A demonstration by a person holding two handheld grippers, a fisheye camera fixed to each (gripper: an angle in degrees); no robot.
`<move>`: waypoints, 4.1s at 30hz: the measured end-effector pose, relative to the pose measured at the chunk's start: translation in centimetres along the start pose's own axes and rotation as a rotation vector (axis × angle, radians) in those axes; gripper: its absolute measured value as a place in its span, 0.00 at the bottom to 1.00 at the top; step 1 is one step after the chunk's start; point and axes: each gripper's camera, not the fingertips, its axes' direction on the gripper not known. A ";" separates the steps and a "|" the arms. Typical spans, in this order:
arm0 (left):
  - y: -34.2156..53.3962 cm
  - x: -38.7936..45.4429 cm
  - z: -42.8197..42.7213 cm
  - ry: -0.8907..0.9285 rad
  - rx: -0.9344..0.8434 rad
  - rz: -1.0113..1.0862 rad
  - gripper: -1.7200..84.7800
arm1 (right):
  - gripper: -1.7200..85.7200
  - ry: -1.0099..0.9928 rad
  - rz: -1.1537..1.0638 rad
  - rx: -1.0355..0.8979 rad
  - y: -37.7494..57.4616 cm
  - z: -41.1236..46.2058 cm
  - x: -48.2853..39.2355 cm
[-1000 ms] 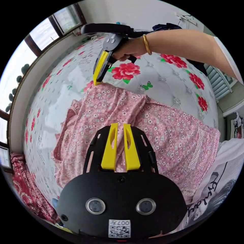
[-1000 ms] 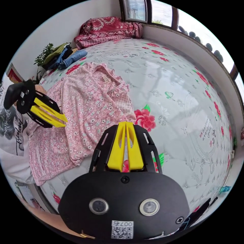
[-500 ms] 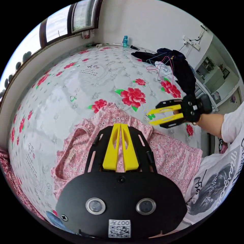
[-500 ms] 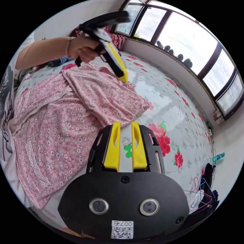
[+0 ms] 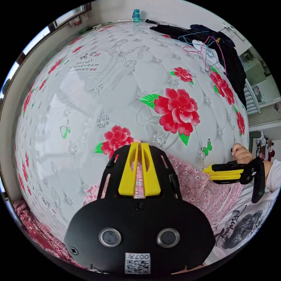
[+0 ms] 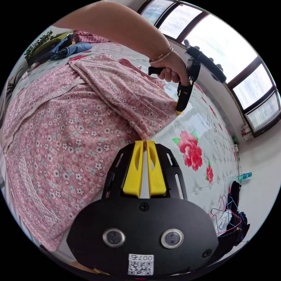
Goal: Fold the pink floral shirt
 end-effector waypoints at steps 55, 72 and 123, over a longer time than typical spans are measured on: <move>75.8 13.1 -13.5 0.581 0.312 -1.043 0.13 | 0.08 -1.215 0.799 -0.185 22.4 2.8 10.2; 75.2 7.0 -16.6 0.870 0.178 -0.763 0.01 | 0.02 -1.312 0.768 -0.177 21.5 2.0 12.1; 59.5 -22.2 -32.8 0.210 0.459 -0.874 0.13 | 0.12 -0.687 0.545 0.168 -3.3 6.9 24.8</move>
